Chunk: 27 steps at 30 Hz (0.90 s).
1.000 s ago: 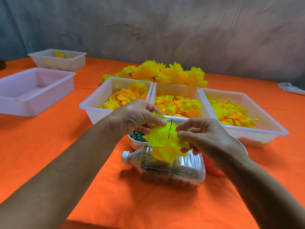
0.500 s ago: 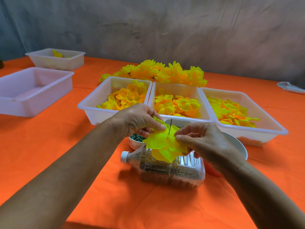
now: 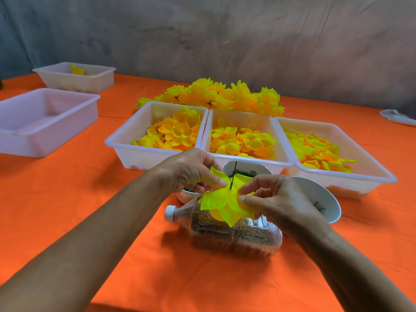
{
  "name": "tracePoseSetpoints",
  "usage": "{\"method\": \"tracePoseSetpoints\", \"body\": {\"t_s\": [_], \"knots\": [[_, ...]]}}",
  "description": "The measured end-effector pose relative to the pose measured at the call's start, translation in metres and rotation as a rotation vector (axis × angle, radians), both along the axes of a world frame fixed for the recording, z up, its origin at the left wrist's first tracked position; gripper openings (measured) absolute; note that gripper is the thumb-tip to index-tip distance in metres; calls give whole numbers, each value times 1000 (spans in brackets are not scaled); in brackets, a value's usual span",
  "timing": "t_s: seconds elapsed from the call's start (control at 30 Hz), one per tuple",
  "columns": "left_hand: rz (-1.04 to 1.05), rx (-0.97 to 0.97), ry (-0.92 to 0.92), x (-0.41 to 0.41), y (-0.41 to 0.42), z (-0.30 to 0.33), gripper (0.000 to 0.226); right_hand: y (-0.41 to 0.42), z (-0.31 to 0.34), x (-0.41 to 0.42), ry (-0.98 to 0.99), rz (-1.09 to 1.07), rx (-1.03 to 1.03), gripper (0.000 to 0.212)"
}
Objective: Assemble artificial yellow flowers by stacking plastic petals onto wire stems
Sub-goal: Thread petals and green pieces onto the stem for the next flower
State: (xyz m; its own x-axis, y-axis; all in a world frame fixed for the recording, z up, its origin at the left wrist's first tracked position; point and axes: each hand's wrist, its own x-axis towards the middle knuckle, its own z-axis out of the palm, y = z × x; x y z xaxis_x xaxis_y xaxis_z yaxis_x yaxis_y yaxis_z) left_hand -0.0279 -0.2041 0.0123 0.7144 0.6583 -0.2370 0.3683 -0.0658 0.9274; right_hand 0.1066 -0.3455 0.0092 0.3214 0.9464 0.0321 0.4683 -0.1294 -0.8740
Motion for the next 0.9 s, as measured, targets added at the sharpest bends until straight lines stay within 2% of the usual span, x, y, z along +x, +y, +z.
{"method": "tracePoseSetpoints", "body": {"t_s": [0.2, 0.33, 0.4, 0.47, 0.53, 0.6, 0.73, 0.9], "knots": [[84, 66, -39, -2, -6, -3, 26, 0, -2, -2, -79, -18, 18, 12], [180, 434, -125, -7, -18, -1, 34, 1, 0, -1, -107, -26, 14, 11], [195, 655, -231, -13, -27, 2, 26, 1, 0, -1, -125, -27, 15, 11], [113, 767, -322, -17, -35, 4, 13, 0, 0, -1, -127, -28, 18, 11], [53, 735, -315, -16, -41, 0, 11, 0, 0, -1, -125, -32, 17, 12], [85, 672, -281, -12, -43, -5, 13, 0, 1, -1, -128, -30, 10, 12], [105, 583, -297, -5, -38, -13, 13, -5, 4, 2, 7, 9, -24, 16], [-13, 535, -310, -6, -30, -13, 18, -11, 15, 22, 110, -4, -24, 13]]}}
